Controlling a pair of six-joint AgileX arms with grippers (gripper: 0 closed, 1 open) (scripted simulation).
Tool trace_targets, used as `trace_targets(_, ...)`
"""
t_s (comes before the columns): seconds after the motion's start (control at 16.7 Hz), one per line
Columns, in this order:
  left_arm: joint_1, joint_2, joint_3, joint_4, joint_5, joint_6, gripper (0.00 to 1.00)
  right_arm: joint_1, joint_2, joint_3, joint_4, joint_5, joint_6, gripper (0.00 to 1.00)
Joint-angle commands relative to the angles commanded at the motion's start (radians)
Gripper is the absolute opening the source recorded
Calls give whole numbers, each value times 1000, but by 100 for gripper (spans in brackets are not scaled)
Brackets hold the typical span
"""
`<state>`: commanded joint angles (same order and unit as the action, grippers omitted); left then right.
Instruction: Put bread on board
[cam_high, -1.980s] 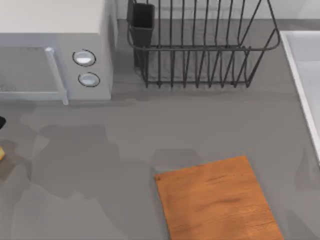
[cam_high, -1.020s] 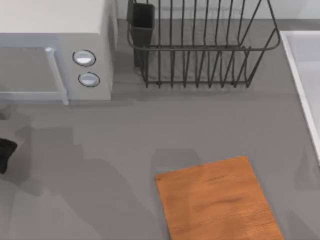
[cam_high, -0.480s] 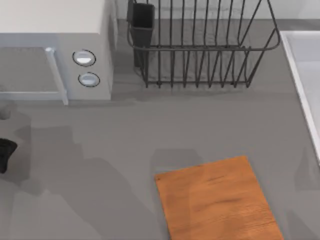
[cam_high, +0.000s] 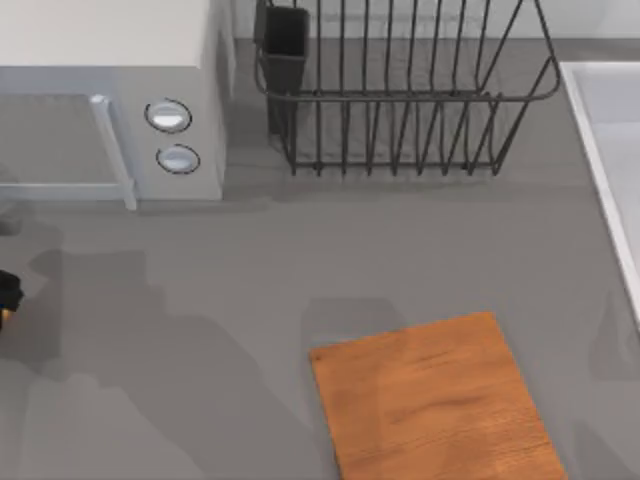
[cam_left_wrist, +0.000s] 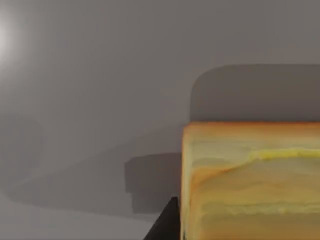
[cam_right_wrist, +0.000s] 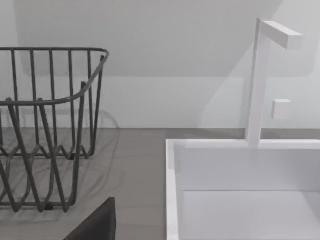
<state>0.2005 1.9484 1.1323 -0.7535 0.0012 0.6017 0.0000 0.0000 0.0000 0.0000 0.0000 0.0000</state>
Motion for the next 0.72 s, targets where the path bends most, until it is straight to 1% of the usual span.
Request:
trace_targets(0.06, 0, 0, 0, 0, 0, 0, 2, 0, 0, 0, 0, 0, 0, 100)
trace_targets(0.12, 0, 0, 0, 0, 0, 0, 0, 0, 0, 0, 0, 0, 0, 100)
trace_targets(0.54, 0, 0, 0, 0, 0, 0, 0, 0, 0, 0, 0, 0, 0, 100)
trace_targets(0.72, 4, -25, -5, -27, -2, -2, 0, 0, 0, 0, 0, 0, 0, 100)
